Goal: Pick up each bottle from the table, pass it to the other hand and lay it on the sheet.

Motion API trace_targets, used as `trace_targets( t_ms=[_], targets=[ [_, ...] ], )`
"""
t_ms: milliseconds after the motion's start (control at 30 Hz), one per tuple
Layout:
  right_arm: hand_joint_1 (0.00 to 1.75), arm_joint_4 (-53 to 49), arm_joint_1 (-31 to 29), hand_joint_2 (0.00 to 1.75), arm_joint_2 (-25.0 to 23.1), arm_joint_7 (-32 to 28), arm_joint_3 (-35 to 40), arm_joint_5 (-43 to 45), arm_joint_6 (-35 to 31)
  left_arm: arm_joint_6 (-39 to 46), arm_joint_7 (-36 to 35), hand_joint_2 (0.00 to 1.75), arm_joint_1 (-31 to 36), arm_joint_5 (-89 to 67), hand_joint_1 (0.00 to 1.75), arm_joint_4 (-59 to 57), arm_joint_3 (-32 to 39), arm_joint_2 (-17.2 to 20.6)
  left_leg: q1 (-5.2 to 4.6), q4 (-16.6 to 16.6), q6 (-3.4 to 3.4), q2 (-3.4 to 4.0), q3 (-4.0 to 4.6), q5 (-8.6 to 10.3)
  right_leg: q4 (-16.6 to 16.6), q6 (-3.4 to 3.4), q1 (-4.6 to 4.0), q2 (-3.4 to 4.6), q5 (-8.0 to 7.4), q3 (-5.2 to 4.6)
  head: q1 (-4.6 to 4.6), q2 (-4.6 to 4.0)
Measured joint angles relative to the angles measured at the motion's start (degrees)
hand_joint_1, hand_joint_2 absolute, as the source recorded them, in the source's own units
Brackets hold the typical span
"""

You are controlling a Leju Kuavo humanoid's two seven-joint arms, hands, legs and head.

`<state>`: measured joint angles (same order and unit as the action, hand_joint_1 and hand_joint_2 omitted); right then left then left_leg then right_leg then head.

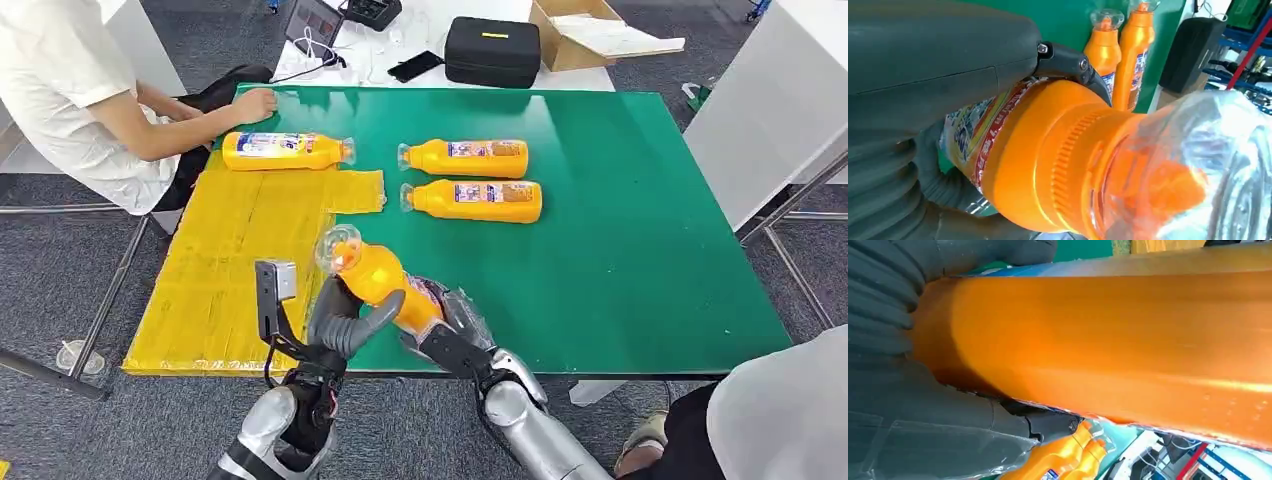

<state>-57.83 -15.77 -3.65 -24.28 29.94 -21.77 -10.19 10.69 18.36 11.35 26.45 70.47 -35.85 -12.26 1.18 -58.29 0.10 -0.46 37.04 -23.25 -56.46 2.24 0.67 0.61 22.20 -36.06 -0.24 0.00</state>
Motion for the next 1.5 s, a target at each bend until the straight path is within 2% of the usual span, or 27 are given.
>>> trace_targets(
  t_ms=[33,167,233,400,467,700,800,867,1300,1367,1500],
  targets=[
    [0.0,0.0,0.0,0.0,-0.11,-0.22,0.04,0.33,-0.02,0.13,0.04,1.75,0.04,0.11,1.75,0.0,0.0,-0.02,0.0,0.0,0.0,0.0,0.0,0.0,0.0,0.0,0.0,0.0,0.0,0.0,0.0,0.0],
    [0.0,-0.02,0.02,0.0,-0.94,-1.0,0.13,1.75,-1.83,0.89,0.63,1.75,-0.05,1.05,1.75,0.02,0.13,-0.04,0.0,0.0,0.0,0.01,0.0,0.0,0.0,0.0,0.0,0.0,0.0,-0.03,-0.02,0.0],
    [0.0,-0.02,0.17,0.0,-1.31,-2.08,0.02,1.97,-4.84,2.89,1.93,1.75,-0.29,-0.37,1.75,0.46,0.11,-0.04,0.01,0.0,0.0,0.01,0.0,0.0,0.0,0.0,-0.01,0.01,0.0,-0.04,0.0,0.0],
    [0.0,0.0,2.25,0.0,-2.38,-6.33,-3.77,-4.33,-25.15,8.59,4.63,1.75,-1.84,-9.91,1.75,4.32,0.54,0.76,0.0,0.0,0.0,-0.01,0.05,-0.01,0.0,0.01,0.0,-0.01,0.02,-0.05,0.0,0.0],
    [0.0,0.0,3.03,0.0,-2.78,-8.38,-7.44,-7.83,-28.99,8.64,4.63,1.75,-2.97,-11.63,1.75,6.12,1.09,1.29,0.0,0.0,-0.01,-0.02,0.06,-0.02,0.0,0.01,0.0,0.0,0.02,-0.07,0.0,0.0],
    [0.0,-1.49,5.25,0.0,-6.36,-15.34,-22.32,-15.96,-29.55,10.93,5.6,1.75,-4.52,-16.49,1.75,11.78,4.31,2.99,0.01,0.0,-0.01,-0.02,0.06,0.0,0.0,0.0,-0.01,0.0,0.02,-0.08,-0.02,0.0],
    [0.0,-4.64,6.82,0.0,-7.3,-15.52,-26.47,-14.97,-29.7,21.04,7.92,1.75,-4.15,-31.69,1.75,12.76,6.01,4.46,0.02,0.0,-0.01,-0.02,0.05,0.0,0.0,0.0,-0.03,0.01,0.01,-0.08,0.0,0.0],
    [0.0,-6.46,7.52,0.0,-7.63,-15.58,-27.75,-14.82,-29.77,24.44,8.57,1.75,-3.65,-38.38,1.75,13.07,6.99,5.39,0.02,0.0,-0.01,-0.02,0.04,0.0,-0.01,0.0,-0.03,0.01,0.01,-0.08,-0.02,0.0],
    [0.0,-9.95,8.78,0.0,-8.59,-15.67,-30.4,-14.82,-29.77,24.85,8.5,1.75,-3.02,-38.84,1.75,13.55,8.98,7.85,0.01,0.0,-0.01,-0.01,0.05,0.0,0.0,-0.01,-0.01,0.0,0.02,-0.08,0.02,0.0],
    [0.0,-10.36,8.9,0.0,-8.61,-15.69,-30.51,-13.83,-29.77,26.85,6.27,1.75,-2.97,-45.75,1.75,13.51,9.25,7.96,0.01,0.0,-0.01,-0.01,0.05,0.0,0.0,-0.01,-0.01,0.0,0.02,-0.09,0.02,0.0],
    [0.0,-12.37,9.08,0.0,-8.72,-15.69,-30.4,-12.55,-29.77,26.24,-3.4,1.75,0.06,-78.0,1.75,8.95,10.42,9.81,0.02,0.0,-0.02,-0.02,0.04,0.02,0.0,-0.01,-0.02,-0.02,0.03,-0.1,0.02,0.0]
  ],
)
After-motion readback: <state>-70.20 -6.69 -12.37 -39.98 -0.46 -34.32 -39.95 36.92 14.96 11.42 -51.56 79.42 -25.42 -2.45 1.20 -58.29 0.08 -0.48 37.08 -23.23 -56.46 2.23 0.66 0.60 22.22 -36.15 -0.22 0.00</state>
